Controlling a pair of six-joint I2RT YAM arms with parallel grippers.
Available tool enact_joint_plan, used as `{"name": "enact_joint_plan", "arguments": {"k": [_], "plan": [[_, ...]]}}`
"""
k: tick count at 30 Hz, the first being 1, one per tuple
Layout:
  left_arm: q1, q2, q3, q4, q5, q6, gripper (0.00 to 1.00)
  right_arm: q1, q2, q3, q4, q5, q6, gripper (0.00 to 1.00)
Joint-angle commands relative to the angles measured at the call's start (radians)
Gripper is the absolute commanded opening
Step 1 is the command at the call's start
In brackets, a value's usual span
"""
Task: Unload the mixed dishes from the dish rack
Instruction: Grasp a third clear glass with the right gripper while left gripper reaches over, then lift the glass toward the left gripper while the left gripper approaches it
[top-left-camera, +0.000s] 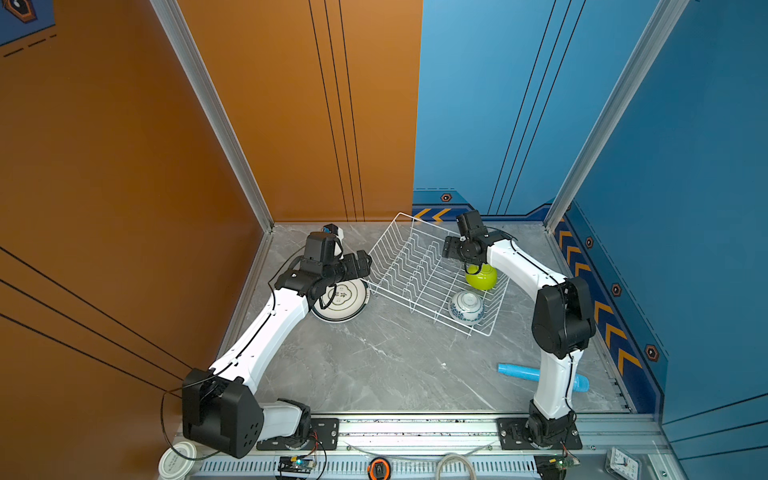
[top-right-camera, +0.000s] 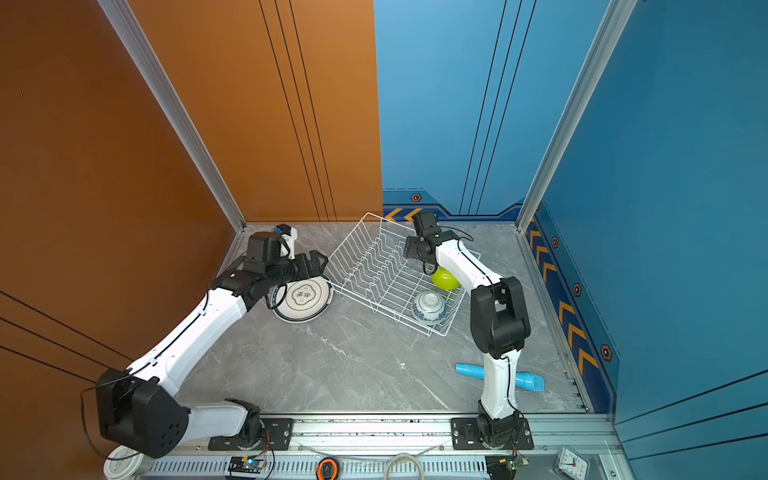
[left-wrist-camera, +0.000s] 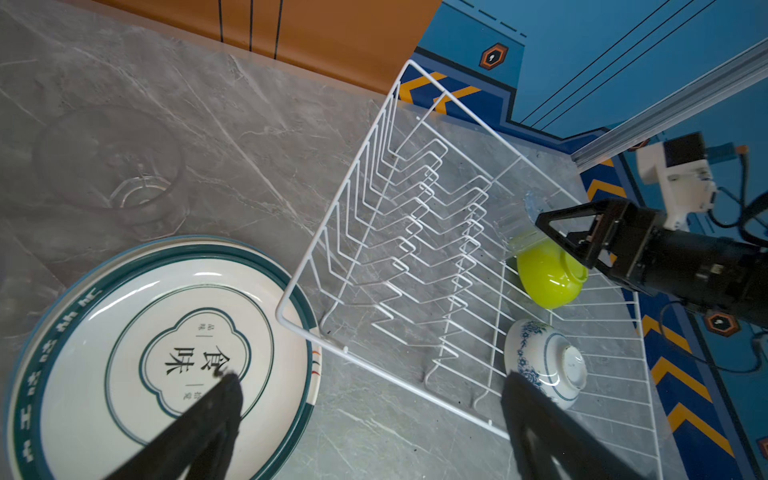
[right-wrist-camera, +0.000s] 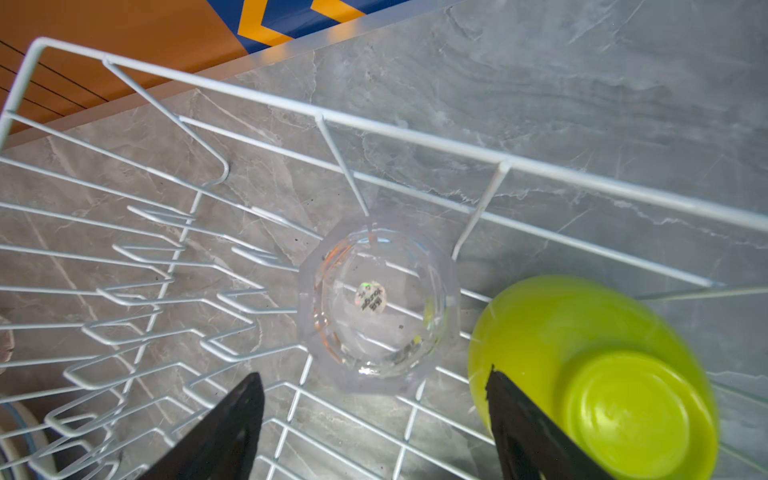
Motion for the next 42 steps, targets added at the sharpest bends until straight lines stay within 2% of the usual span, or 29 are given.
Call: {"name": "enact_joint_plan", "arguments": {"k": [1,6,17,23,26,34,42], "plan": [[-0.003,-0.034,-0.057,0.043,0.024,-0.025,0.98,0.012,0.05,0.082,-0.078,0.087,-0.043,0.79],[0.011,-0.07,-0.116,0.042,0.02,-0.026,0.98,0.015,0.124,0.154,-0.099,0.07,-0.064,0.74],[0.018,-0.088,-0.144,0.042,0.056,-0.043,0.98,0.014,0.223,0.251,-0.139,0.09,-0.076,0.71],[0.018,-0.09,-0.155,0.04,0.062,-0.052,0.98,0.014,0.236,0.272,-0.139,0.081,-0.073,0.53],[0.017,-0.094,-0.159,0.04,0.067,-0.06,0.98,0.014,0.212,0.269,-0.139,0.07,-0.067,0.48],[0.005,-0.073,-0.16,0.067,0.078,-0.078,0.98,0.012,0.084,0.215,-0.137,-0.001,-0.015,0.44],[0.001,-0.027,-0.14,0.111,0.154,-0.113,0.98,0.038,-0.144,-0.034,0.004,-0.082,0.077,0.43]]}}
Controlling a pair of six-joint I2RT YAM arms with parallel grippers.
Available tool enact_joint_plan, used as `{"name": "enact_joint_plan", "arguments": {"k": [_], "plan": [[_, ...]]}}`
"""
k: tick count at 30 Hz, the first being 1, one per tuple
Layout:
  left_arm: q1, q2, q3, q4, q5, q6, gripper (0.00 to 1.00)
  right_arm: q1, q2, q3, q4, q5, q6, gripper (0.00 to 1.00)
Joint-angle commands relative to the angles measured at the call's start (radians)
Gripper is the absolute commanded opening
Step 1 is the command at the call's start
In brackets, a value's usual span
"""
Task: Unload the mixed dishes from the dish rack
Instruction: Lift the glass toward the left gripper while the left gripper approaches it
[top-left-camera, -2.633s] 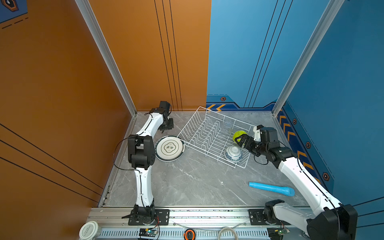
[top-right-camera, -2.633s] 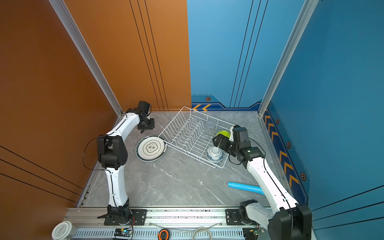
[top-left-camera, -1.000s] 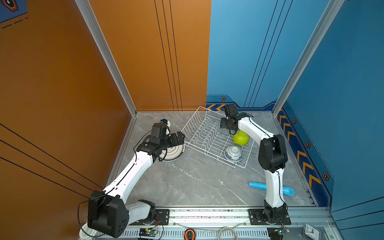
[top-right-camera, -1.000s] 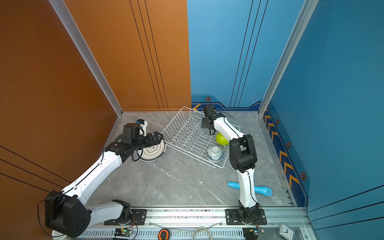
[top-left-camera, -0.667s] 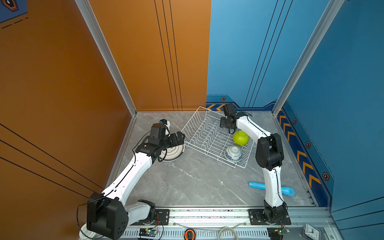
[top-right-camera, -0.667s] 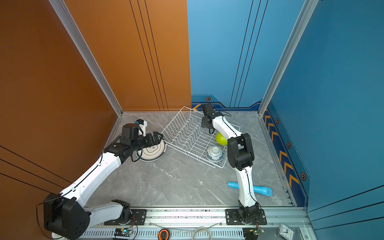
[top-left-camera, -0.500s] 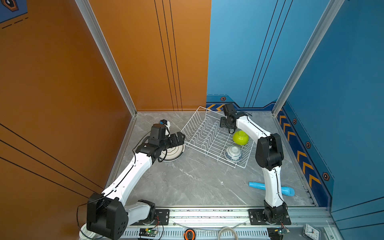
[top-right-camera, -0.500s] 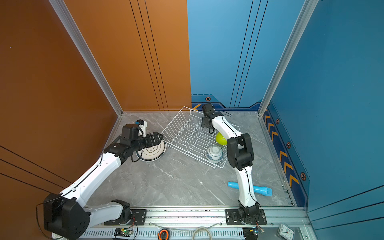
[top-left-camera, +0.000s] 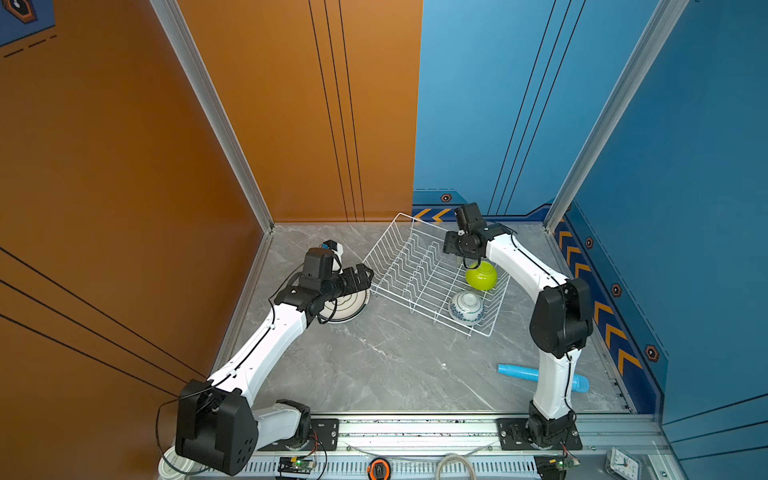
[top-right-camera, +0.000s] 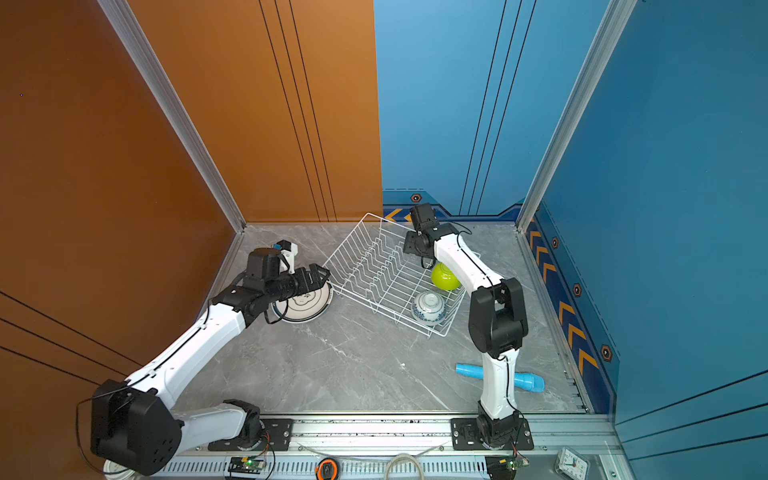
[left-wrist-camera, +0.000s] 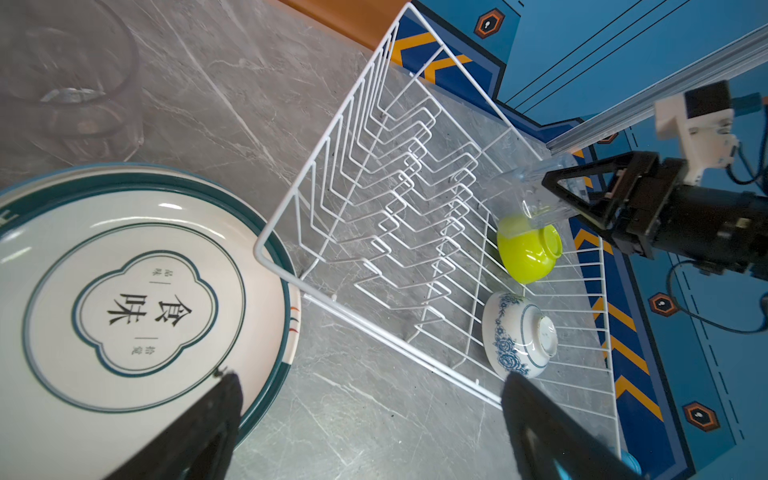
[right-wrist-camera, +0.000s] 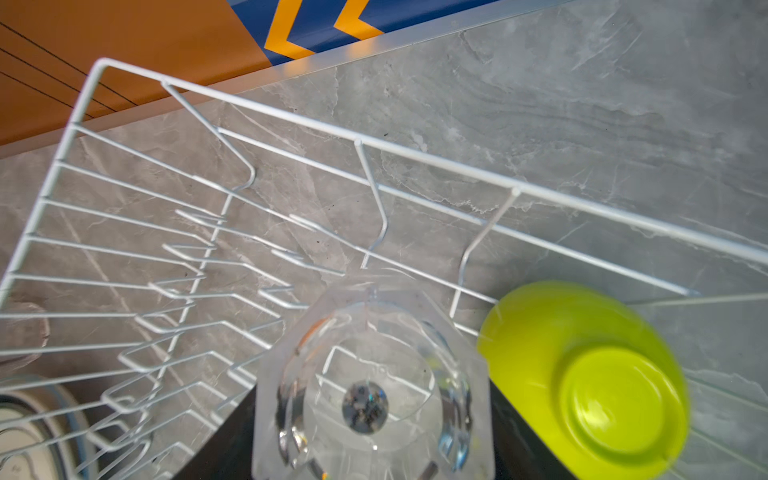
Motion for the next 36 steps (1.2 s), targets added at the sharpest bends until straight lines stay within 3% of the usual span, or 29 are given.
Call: {"name": "enact_joint_plan", "arguments": {"k": [1,20,36], "plan": [[-0.005,0.014,0.009,0.039,0.057,-0.023,0.98,0.02,-0.094,-0.091,0.085,-0.048,0.068,0.44],[-0.076,0.112,0.013,0.244,0.157,-0.144,0.98,0.035,-0.443,-0.313,0.236,-0.28,0.203,0.4],[-0.164,0.185,0.057,0.538,0.261,-0.178,0.96,0.046,-0.544,-0.431,0.392,-0.443,0.356,0.38]]}}
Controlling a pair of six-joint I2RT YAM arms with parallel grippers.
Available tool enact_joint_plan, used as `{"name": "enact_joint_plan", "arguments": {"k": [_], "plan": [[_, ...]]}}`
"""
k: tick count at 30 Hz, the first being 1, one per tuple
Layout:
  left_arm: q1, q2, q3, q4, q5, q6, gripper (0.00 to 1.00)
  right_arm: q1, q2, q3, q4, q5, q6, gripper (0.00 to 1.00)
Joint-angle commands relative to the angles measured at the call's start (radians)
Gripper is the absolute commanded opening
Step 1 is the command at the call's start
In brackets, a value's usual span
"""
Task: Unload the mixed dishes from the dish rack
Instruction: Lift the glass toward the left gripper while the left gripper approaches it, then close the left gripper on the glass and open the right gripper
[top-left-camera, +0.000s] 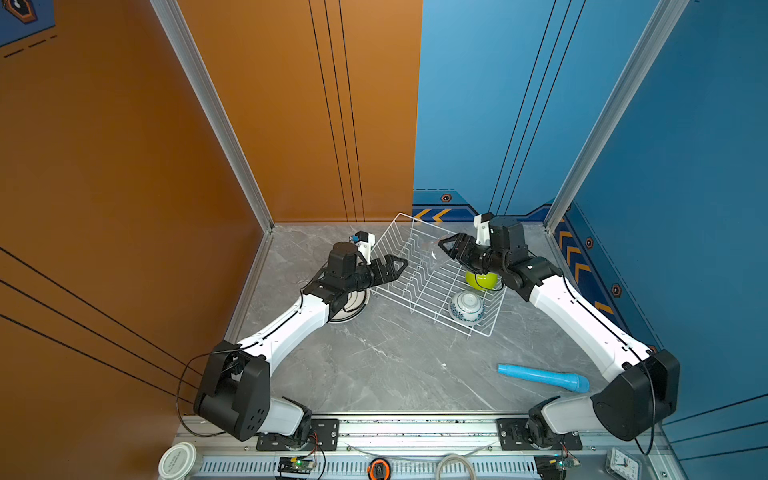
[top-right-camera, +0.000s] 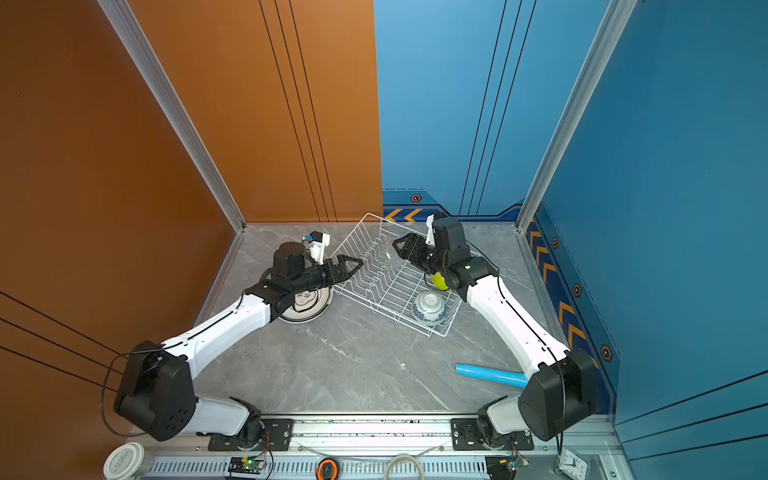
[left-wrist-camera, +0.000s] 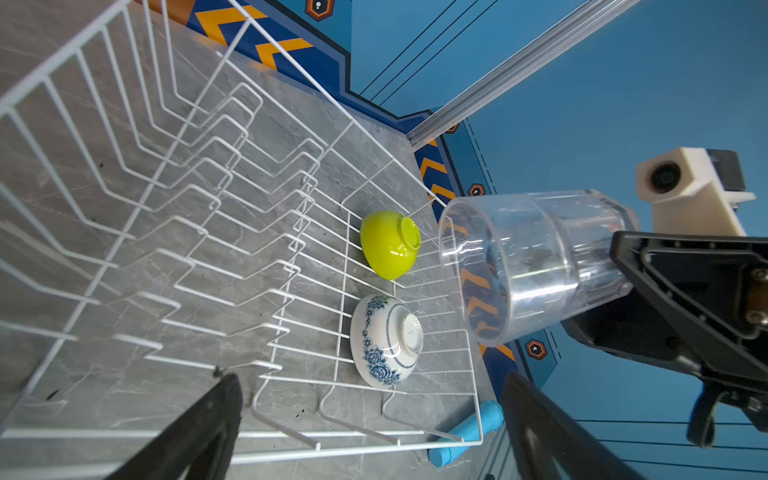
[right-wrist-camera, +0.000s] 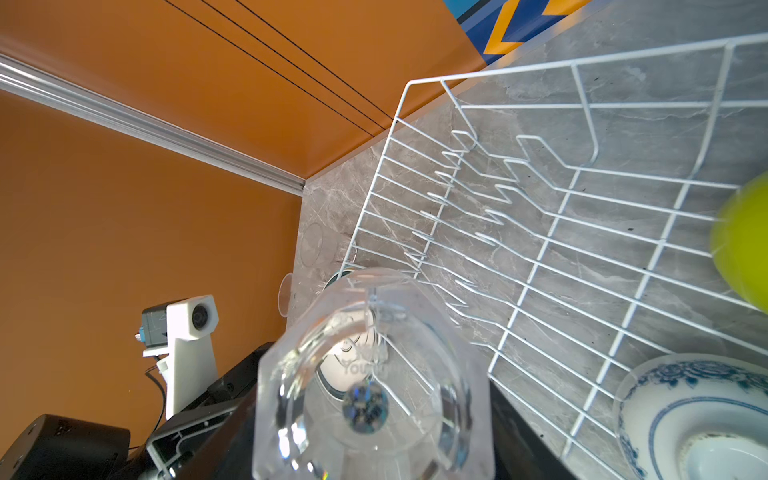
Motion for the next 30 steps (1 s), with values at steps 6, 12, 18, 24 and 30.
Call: {"name": "enact_joint_plan", "arguments": {"k": [6,12,18,24,30], "plan": [[-0.041,0.031,0.039,0.214,0.09,-0.025,0.93,0.007,-0.031,-0.034,0.177,-0.134,0.091,0.39],[-0.061,0.04,0.038,0.285,0.107,-0.029,0.88,0.021,-0.005,-0.028,0.199,-0.174,0.092,0.39],[-0.066,0.052,0.039,0.356,0.126,-0.051,0.74,0.061,0.045,0.013,0.193,-0.231,0.083,0.39],[-0.07,0.06,0.039,0.429,0.15,-0.082,0.59,0.074,0.064,0.018,0.195,-0.236,0.083,0.39],[-0.069,0.062,0.039,0.44,0.15,-0.089,0.43,0.077,0.078,0.021,0.199,-0.244,0.093,0.4]]}}
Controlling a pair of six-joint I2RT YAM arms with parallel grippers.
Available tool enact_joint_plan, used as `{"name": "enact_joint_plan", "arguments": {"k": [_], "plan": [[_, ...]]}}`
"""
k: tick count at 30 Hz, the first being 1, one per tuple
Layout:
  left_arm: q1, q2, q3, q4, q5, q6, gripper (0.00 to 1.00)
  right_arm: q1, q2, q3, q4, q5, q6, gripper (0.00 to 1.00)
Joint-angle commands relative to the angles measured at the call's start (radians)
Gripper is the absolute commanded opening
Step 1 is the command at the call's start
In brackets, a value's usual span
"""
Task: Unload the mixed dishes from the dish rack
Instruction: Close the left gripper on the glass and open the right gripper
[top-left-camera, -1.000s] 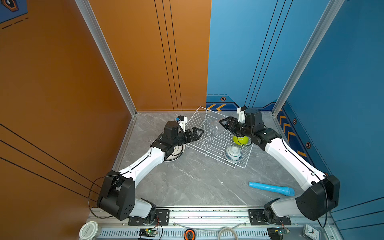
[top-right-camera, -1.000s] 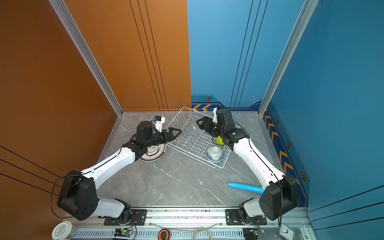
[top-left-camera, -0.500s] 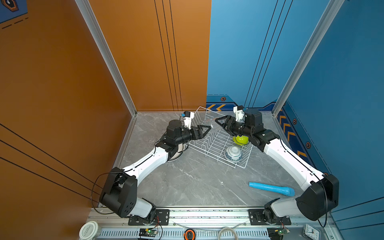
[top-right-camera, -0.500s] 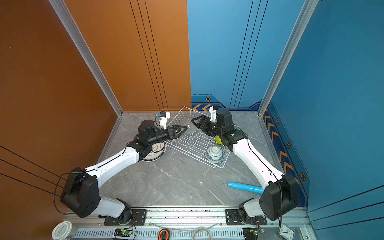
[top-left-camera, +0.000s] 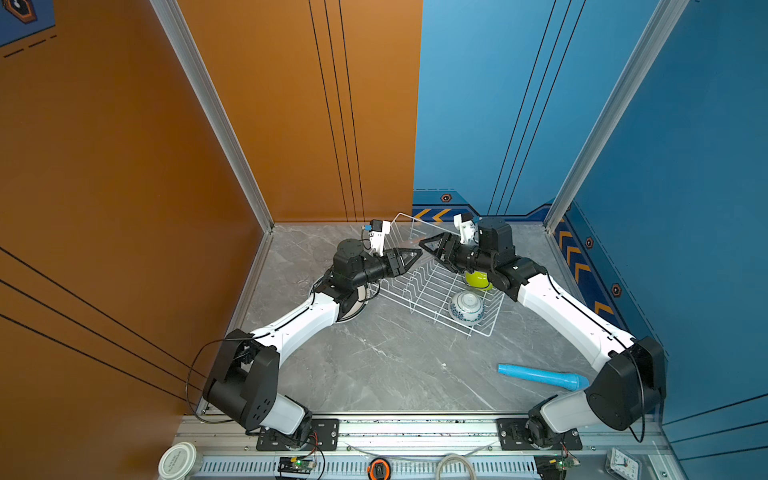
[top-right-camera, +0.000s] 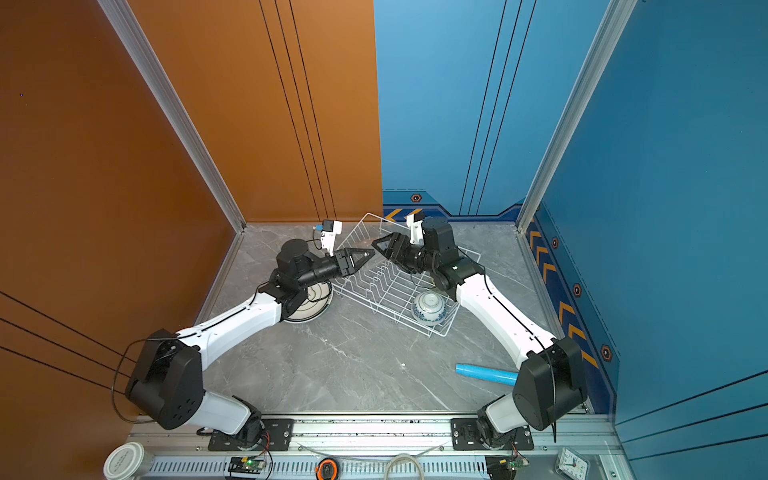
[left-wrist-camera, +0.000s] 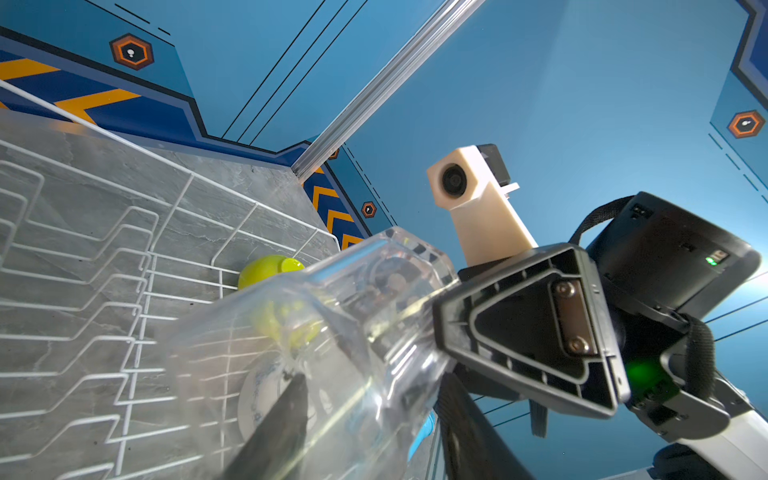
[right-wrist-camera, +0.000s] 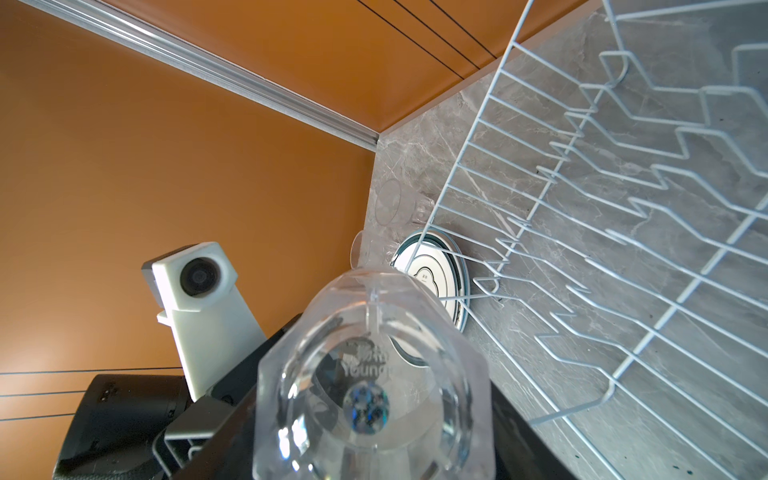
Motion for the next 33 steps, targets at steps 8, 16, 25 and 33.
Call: {"name": "enact_joint_plan", "arguments": {"k": [8,16,25,33], "plan": [[0.006,0.004,0.026,0.07,0.014,-0.019,0.13,0.023,0.033,-0.007,0.087,-0.079,0.049,0.41],[0.025,0.001,0.008,0.07,-0.005,-0.037,0.01,0.025,0.017,-0.002,0.069,-0.057,0.03,0.48],[0.067,-0.001,-0.011,0.069,-0.013,-0.092,0.0,0.009,-0.013,-0.022,0.056,-0.019,0.027,0.74],[0.078,0.001,0.0,0.014,-0.017,-0.086,0.0,0.001,-0.035,-0.029,0.02,0.021,-0.006,0.96]]}}
